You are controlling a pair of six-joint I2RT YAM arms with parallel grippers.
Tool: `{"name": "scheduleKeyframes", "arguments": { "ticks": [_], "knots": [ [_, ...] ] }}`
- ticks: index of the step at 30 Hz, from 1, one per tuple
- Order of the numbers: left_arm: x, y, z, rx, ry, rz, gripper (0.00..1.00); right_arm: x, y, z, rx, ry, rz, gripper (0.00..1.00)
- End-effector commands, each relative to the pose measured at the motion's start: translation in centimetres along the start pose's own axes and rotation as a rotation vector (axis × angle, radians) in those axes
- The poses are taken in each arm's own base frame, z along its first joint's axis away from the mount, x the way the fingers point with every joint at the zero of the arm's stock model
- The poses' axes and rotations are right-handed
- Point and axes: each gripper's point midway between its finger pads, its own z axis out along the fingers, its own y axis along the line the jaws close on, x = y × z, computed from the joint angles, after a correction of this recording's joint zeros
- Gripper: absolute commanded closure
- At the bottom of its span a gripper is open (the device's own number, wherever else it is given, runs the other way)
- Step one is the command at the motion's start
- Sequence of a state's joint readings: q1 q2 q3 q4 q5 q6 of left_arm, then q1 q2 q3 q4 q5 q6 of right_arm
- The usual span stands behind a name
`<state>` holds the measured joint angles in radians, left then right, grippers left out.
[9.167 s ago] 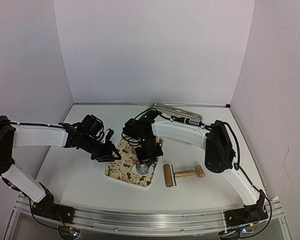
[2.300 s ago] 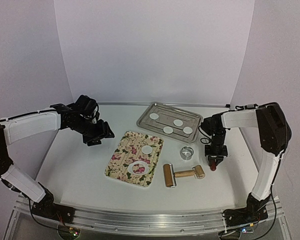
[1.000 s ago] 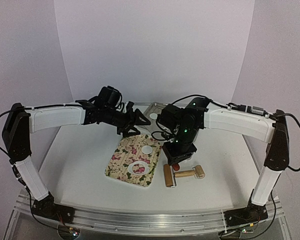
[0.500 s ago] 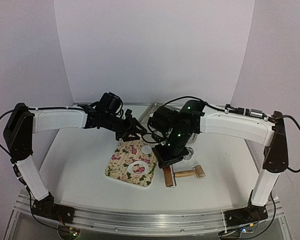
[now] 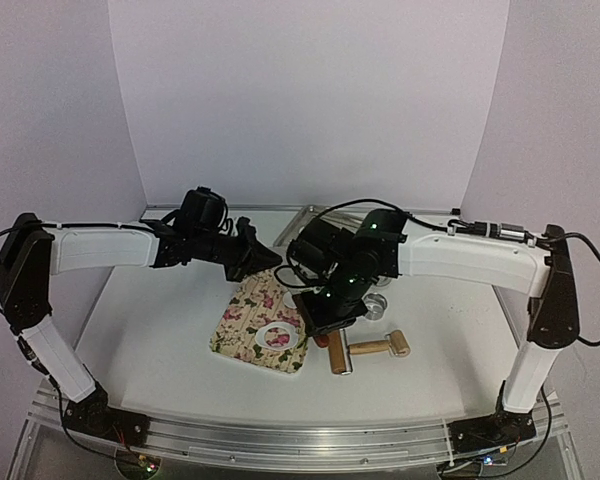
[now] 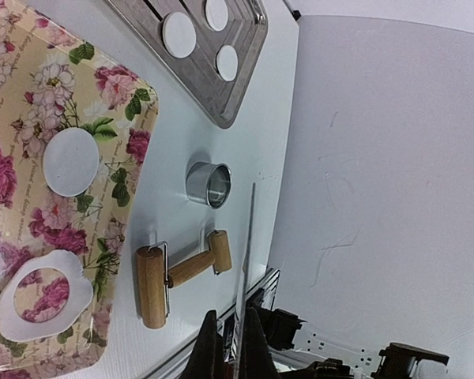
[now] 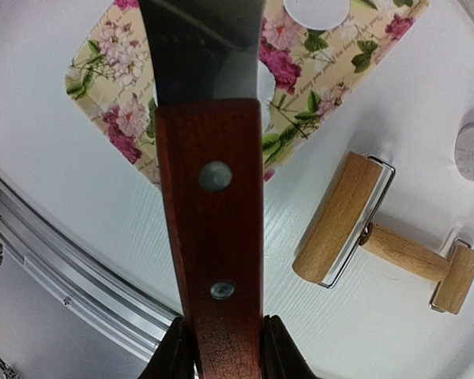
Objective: Roll out the dumpling wrappers from the dough
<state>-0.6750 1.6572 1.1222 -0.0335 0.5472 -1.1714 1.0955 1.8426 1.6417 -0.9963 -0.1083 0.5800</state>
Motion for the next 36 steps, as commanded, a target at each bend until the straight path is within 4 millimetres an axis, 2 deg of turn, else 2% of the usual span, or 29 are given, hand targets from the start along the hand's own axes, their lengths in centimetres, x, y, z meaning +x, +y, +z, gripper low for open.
{"name": "scheduleKeyframes", "arguments": {
  "ticks": [1,4,7,9,15,18,21,23,26,30,36],
  "knots": [
    [-2.3,-3.6,-3.0,0.139,-0.107,-0.056,1.0,-2.4,-1.4,-3.1,0.053,-0.169,0.115,0.62],
    [-2.8,-4.4,-3.6,0.173,-0.117,-0.069,1.0,-3.7,-0.7,-4.3,0.0,-0.254,0.156,0.21],
    [-3.4,-5.0,-4.7,0.218,-0.145,-0.088,1.0,-4.8,-0.5,-6.0,-0.052,-0.339,0.201,0.08],
    [-3.9,-5.5,-5.5,0.248,-0.161,-0.092,1.0,-5.7,-0.4,-7.4,-0.113,-0.408,0.246,0.03],
    [-5.0,-8.0,-8.8,0.395,-0.247,-0.066,1.0,-7.5,-2.3,-10.1,-0.384,-0.537,0.438,0.02],
    [-5.1,-9.1,-9.8,0.446,-0.268,-0.03,1.0,-8.4,-2.5,-11.8,-0.56,-0.601,0.54,0.02],
    [-5.1,-10.1,-10.5,0.497,-0.279,-0.008,1.0,-9.1,-1.9,-13.1,-0.692,-0.642,0.599,0.02],
    [-5.1,-10.5,-10.9,0.524,-0.282,-0.007,1.0,-9.3,-1.4,-13.1,-0.731,-0.629,0.617,0.02],
    [-5.1,-10.7,-11.1,0.537,-0.282,-0.016,1.0,-10.1,0.3,-13.8,-0.855,-0.622,0.609,0.02],
    [-5.2,-11.0,-11.3,0.558,-0.283,-0.016,1.0,-11.1,2.6,-14.8,-1.0,-0.603,0.559,0.11],
    [-4.9,-10.7,-11.5,0.561,-0.279,-0.016,1.0,-11.4,2.2,-14.3,-0.984,-0.615,0.588,0.27]
  ]
}}
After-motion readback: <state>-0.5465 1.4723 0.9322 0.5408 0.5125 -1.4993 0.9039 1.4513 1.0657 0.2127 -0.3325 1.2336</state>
